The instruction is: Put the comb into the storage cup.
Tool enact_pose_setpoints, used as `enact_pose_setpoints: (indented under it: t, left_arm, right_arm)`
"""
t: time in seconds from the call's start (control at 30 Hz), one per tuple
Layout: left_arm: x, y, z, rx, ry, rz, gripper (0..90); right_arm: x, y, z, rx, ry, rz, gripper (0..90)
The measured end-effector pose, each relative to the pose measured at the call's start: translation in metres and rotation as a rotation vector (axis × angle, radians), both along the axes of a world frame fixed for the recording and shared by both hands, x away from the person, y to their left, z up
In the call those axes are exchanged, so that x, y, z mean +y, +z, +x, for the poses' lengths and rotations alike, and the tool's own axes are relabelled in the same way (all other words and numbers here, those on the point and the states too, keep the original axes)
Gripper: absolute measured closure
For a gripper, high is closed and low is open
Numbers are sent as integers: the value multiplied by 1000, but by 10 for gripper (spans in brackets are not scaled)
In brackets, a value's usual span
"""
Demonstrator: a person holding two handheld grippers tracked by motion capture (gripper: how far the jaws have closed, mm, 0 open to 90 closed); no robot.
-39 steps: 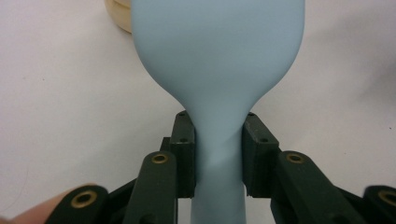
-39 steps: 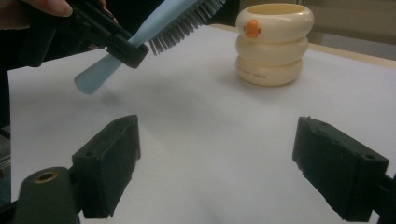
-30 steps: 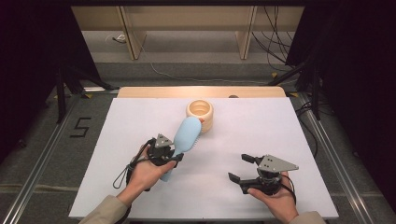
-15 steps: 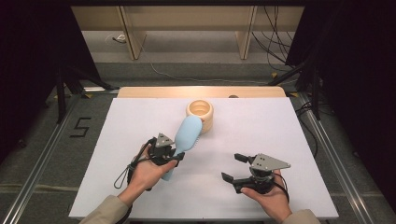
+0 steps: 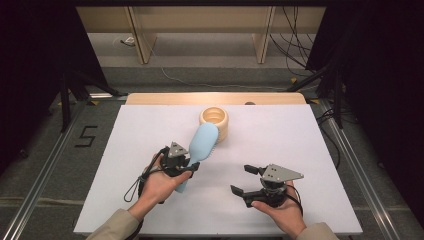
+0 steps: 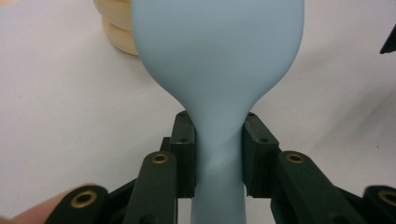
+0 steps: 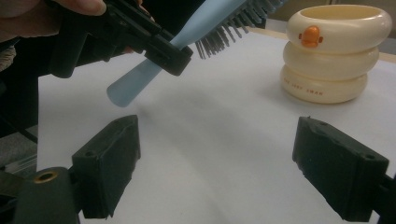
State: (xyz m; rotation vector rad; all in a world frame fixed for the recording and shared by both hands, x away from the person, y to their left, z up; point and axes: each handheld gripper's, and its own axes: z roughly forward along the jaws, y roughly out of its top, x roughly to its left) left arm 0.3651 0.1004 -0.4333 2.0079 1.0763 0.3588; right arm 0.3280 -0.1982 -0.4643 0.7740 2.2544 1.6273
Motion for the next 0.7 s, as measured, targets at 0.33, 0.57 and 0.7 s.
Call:
enact_pose_setpoints:
  t: [0.33, 0.57, 0.7]
  left_arm:
    - [-5, 1, -1, -6, -7, -4, 694]
    - [-8, 2, -1, -9, -13, -10, 694]
    - [-10, 2, -1, -10, -16, -11, 694]
  right_arm:
    - [10, -1, 0, 7, 17, 6, 161]
    - [17, -1, 1, 16, 34, 7, 161]
    - [21, -2, 1, 16, 43, 10, 161]
